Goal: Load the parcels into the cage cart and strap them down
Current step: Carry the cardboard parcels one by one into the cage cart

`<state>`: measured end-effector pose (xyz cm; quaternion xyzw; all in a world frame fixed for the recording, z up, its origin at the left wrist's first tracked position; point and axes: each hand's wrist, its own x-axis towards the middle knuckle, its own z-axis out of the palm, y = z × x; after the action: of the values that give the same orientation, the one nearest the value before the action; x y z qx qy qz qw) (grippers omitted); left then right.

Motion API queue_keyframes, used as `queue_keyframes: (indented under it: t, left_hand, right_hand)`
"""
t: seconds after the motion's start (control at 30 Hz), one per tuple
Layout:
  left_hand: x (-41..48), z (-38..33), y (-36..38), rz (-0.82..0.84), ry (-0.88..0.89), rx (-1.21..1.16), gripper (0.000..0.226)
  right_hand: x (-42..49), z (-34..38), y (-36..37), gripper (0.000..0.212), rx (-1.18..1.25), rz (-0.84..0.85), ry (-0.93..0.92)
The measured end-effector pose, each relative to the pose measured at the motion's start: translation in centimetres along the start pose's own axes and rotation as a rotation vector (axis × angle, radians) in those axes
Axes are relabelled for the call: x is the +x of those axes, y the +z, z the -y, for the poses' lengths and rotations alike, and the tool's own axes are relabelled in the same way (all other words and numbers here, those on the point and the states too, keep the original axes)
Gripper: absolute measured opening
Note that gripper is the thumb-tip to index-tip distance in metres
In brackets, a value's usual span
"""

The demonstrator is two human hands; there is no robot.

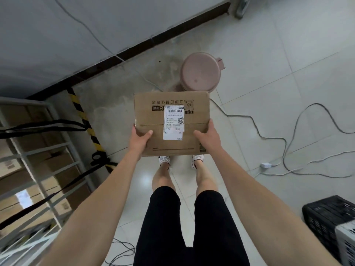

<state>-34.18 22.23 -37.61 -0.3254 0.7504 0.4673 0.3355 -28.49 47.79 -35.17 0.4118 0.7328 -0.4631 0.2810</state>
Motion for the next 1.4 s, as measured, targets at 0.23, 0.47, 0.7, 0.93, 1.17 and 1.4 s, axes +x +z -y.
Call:
queue_keyframes:
  t: [0.23, 0.47, 0.7, 0.93, 1.17, 1.4]
  left_hand:
    - [-8.2, -1.4, -1.1, -0.195, 0.057, -0.252, 0.067]
    - [-16.4, -2.1, -7.4, -0.402, 0.074, -0.512, 0.057]
    - [-27.4, 5.2, -20.4, -0.689, 0.116, -0.698, 0.067]
    - [-40.7, 22.2, -36.1, -0.947, 0.120, -0.721, 0.066]
    - [-46.5, 38.5, -45.5, -0.896, 0.073, -0.853, 0.053]
    - [-46.5, 46.0, -51.9, -0.880, 0.040, -0.883, 0.048]
  right_hand:
    - [-2.9, 4.6, -5.8, 0.086, -0.245, 0.056, -0.285]
    - [-9.0, 13.5, -3.6, 0.091, -0.390, 0.100, -0.556]
    - [-22.5, 18.5, 7.7, 0.090, -0.402, 0.286, -0.786]
    - [-41.2, 14.5, 25.3, 0.091, -0.395, 0.446, -0.968]
    - [-53.5, 6.8, 38.9, 0.086, -0.516, 0.542, -0.960]
    - [-59.6, 4.4, 47.1, 0.088, -0.629, 0.379, -1.041]
